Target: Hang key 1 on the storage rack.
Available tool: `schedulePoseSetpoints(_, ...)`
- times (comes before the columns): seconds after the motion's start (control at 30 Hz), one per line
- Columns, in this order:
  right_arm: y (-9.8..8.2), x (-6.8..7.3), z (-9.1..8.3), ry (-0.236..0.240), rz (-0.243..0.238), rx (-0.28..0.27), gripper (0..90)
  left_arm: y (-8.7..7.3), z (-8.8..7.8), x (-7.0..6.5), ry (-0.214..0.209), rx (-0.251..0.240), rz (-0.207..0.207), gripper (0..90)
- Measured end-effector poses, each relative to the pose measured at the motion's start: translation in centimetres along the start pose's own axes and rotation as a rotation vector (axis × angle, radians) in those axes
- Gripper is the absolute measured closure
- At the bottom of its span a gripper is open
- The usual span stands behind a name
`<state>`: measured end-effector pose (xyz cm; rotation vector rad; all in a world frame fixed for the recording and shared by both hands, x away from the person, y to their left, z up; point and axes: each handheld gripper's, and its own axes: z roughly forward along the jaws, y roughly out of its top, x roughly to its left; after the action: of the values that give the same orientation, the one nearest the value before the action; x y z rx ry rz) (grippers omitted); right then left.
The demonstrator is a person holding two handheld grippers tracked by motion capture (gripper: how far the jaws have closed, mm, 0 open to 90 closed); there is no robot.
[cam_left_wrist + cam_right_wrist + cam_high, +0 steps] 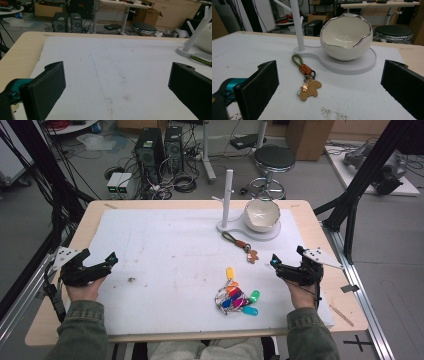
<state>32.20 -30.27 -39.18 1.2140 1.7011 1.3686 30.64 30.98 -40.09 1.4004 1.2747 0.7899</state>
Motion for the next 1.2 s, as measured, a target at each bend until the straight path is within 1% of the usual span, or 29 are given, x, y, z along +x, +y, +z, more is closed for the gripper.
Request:
schedulePoseSetpoints(0.4,0.0,0.1,0.1,0.016,-0.007,0.015,0.5,-0.1,0.1,-0.1,-0.003,0.014,0.005,1.7)
schedulePoseSetpoints(0.8,0.1,0.2,0.5,0.029,-0.012,0.049,0.5,-0.3,0.2,-0.2,-0.005,0.025,-0.001,1.7)
schedulePoseSetpoints(0.87,0.3,0.3,0.7,0.028,-0.011,0.058,0.5,-0.3,0.2,-0.2,-0.006,0.026,0.000,1.7)
schedulePoseSetpoints(1.0,0.5,0.3,1.1,0.042,-0.011,0.073,0.5,-0.3,0.2,-0.2,-0.007,0.026,0.000,1.7)
schedulePoseSetpoints(1.1,1.0,0.5,1.7,0.058,-0.033,0.091,0.5,-0.3,0.2,-0.2,-0.006,0.029,0.000,1.7)
schedulePoseSetpoints(1.2,1.4,0.5,2.2,0.073,-0.033,0.105,0.5,-0.4,0.2,-0.2,-0.004,0.028,0.001,1.7)
